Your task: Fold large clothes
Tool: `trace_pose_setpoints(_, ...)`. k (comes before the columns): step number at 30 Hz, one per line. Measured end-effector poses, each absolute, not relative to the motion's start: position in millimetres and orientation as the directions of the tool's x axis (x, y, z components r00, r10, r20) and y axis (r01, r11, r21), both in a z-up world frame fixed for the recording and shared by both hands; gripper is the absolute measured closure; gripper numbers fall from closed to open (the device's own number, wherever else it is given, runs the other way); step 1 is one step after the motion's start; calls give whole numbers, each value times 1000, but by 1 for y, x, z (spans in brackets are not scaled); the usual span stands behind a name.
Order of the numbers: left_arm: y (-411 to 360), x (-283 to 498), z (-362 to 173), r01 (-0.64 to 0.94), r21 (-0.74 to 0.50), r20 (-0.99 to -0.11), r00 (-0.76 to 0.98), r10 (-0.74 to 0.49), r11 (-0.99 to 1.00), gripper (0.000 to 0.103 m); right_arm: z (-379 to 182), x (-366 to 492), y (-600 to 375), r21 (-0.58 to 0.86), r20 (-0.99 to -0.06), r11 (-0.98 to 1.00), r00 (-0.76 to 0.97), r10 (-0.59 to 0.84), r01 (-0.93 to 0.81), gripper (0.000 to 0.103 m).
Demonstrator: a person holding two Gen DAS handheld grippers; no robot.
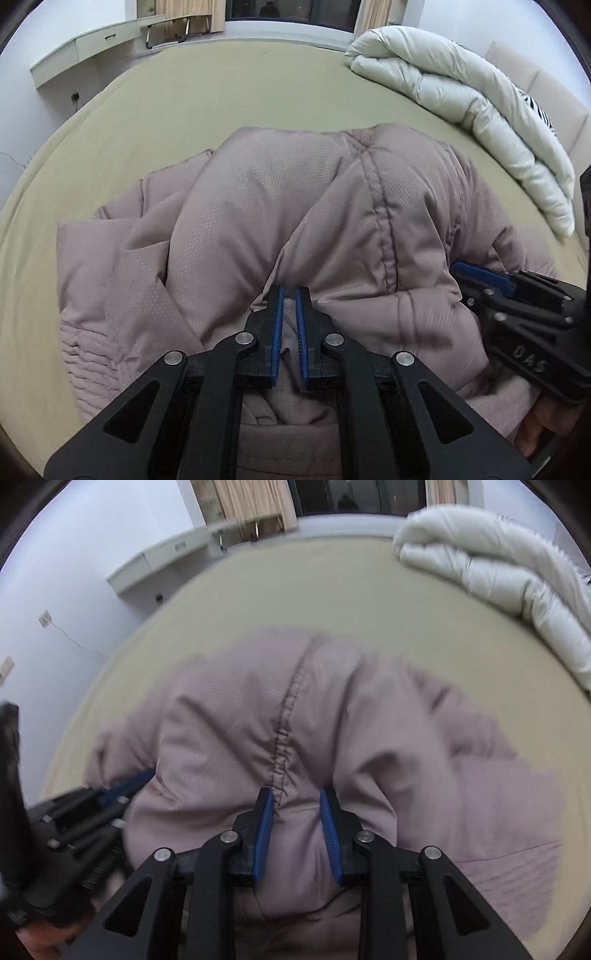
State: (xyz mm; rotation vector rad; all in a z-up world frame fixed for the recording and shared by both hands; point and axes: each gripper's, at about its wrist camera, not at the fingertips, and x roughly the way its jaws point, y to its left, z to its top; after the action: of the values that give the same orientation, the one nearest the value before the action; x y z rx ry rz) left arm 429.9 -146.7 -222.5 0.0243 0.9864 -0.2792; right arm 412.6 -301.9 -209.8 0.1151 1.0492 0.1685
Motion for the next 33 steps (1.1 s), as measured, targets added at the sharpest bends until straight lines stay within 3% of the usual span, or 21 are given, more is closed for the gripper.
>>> trace_pose_setpoints(4,-149,428,-213,237,-109,-827,517,-220,965,96,-222,403,-300,136,-834,984,523,177,-116,76)
trace_pose_setpoints(7,-140,416,-182,221,-151,-760,598,-256,963,96,-197,404,-304,171,-851,981,488,194,-92,77)
trace_pose_setpoints(11,-162,417,-153,295,-113,-705,649,-286,949,96,-147,410,-315,178,-749,981,637,185,-76,66)
trace_pose_setpoints(16,-176,448,-207,273,-126,-810,527,-257,954,96,-191,453,-325,169,-836,986,529,145,-4,66)
trace_pose_setpoints(18,-171,449,-226,269,-160,-803,524,-283,950,96,-212,453,-330,158,-829,987,541,142,-18,66)
trace_pose_setpoints(24,-173,442,-217,280,-112,-807,534,-252,954,96,-212,445,-322,125,-814,992,568,122,-33,66)
trace_pose_setpoints(27,-150,402,-185,269,-85,-757,609,-238,959,96,-182,421,-325,148,-780,989,612,129,-20,66)
trace_pose_setpoints(30,-102,366,-166,187,-92,-713,673,-196,978,96,-146,374,-324,176,-699,981,690,186,-86,66)
trace_pose_setpoints(33,-66,361,-187,100,-20,-757,648,-80,995,96,-144,341,-315,170,-681,977,701,213,-131,66)
